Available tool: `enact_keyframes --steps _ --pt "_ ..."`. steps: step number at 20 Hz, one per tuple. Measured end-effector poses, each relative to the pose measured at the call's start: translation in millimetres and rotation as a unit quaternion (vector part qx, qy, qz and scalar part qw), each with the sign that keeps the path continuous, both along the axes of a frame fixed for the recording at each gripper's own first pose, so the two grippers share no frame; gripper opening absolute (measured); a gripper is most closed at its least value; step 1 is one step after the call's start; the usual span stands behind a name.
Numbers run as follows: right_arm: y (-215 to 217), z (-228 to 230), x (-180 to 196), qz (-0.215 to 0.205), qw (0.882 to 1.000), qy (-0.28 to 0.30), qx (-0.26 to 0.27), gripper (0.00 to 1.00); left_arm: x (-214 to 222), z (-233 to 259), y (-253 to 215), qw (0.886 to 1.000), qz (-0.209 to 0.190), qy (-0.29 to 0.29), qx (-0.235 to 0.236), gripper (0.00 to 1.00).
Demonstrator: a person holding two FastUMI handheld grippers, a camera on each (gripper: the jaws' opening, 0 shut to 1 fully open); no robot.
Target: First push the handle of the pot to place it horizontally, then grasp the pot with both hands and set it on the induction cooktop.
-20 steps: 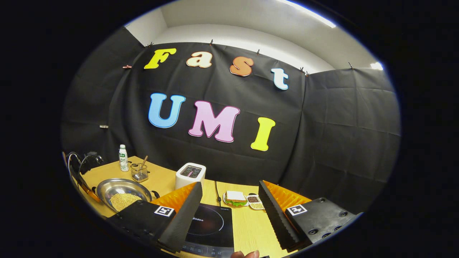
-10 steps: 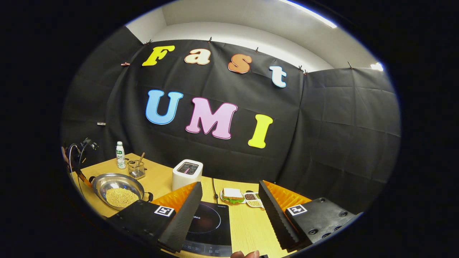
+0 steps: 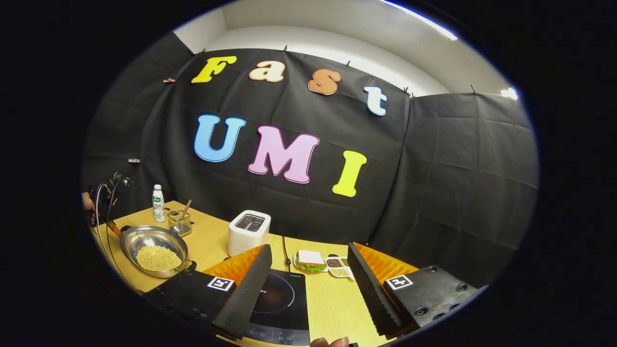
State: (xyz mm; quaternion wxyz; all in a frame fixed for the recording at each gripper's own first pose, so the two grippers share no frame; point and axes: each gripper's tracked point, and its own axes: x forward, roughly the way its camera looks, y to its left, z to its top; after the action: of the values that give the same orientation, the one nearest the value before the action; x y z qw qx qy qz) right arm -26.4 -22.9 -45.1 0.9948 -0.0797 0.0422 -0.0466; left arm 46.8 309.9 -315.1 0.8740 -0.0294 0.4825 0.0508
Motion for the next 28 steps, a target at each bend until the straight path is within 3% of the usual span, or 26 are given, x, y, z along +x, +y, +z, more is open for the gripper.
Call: enact_keyframes --steps 6,13,16,19,20,24,28 --pt "6.1 -6.1 13.8 -0.002 1.000 0.010 -0.003 0.98 32.5 -3.0 11.7 0.999 -0.019 -0.003 0.034 0.05" --pt "25.8 -16.9 25.7 0.018 0.999 0.026 0.016 0.98 0.4 1.3 10.1 0.999 0.025 -0.027 -0.023 0.05" --pt "48.5 -23.4 30.0 0.044 0.998 0.042 0.033 0.98 -3.7 24.0 26.3 0.996 0.039 -0.076 -0.004 0.06" --pt "76.0 -34.5 34.7 0.076 0.993 0.067 0.051 0.98 4.1 59.3 32.1 0.989 0.025 -0.142 0.016 0.07" --pt "87.3 -37.5 37.6 0.087 0.991 0.076 0.061 0.98 8.8 70.0 33.1 0.987 0.018 -0.161 0.023 0.22" --pt "136.5 -60.0 47.5 0.126 0.980 0.121 0.090 0.98 15.6 81.1 30.4 0.983 -0.017 -0.174 0.051 0.99" --pt "184.8 -101.1 59.1 0.150 0.963 0.189 0.121 0.98 34.3 71.5 21.9 0.985 -0.042 -0.160 0.048 0.97"
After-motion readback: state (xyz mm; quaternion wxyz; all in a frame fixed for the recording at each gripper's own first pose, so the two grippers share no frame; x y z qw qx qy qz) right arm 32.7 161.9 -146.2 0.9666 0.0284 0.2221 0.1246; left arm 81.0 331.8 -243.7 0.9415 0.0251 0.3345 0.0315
